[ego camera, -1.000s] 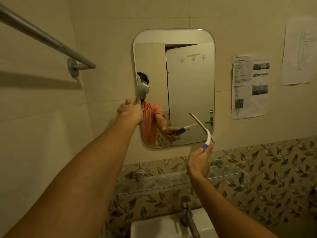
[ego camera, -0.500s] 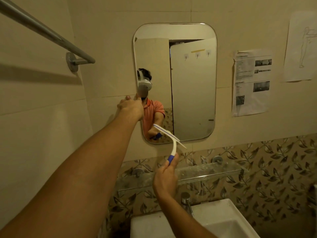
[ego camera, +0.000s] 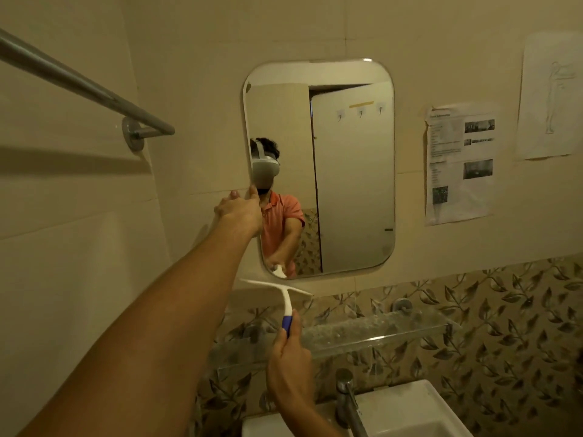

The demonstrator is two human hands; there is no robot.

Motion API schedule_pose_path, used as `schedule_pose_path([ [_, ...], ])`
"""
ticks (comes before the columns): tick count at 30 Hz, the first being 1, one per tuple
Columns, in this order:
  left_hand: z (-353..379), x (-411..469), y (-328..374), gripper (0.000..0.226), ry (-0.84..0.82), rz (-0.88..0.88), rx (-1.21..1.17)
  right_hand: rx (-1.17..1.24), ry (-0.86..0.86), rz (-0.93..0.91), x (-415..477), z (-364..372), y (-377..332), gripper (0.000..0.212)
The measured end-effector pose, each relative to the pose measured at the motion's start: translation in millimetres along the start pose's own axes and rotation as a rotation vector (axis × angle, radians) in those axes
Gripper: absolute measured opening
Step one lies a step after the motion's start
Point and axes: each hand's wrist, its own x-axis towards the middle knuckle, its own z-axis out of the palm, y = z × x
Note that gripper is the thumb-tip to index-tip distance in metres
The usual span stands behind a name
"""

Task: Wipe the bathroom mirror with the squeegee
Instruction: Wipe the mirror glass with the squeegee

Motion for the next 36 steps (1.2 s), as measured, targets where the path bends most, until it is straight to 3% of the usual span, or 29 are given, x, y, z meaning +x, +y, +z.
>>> schedule_pose_path([
  [6, -4, 1, -2, 0.096, -0.020, 0.032, -0.012, -0.078, 0.040, 0.027, 13, -33, 5, 0.058],
  [11, -13, 0, -4, 0.095, -0.037, 0.034, -0.046, -0.029, 0.250, -0.011, 23, -77, -15, 0.057],
  [17, -12, -5, -3, 0.096, -0.016, 0.033, -0.067, -0.015, 0.436, -0.278, 60, -129, -67, 0.056],
  [24, -14, -6, -6, 0.095, 0.010, 0.036, -0.085, -0.094, 0.416, -0.600, 103, -172, -188, 0.052],
  [30, -12, -7, -6, 0.092, 0.021, 0.038, -0.120, -0.192, 0.448, -0.662, 125, -182, -276, 0.059],
  [36, -20, -7, -6, 0.093, -0.019, 0.029, -0.079, -0.280, 0.453, -0.671, 140, -176, -302, 0.063],
])
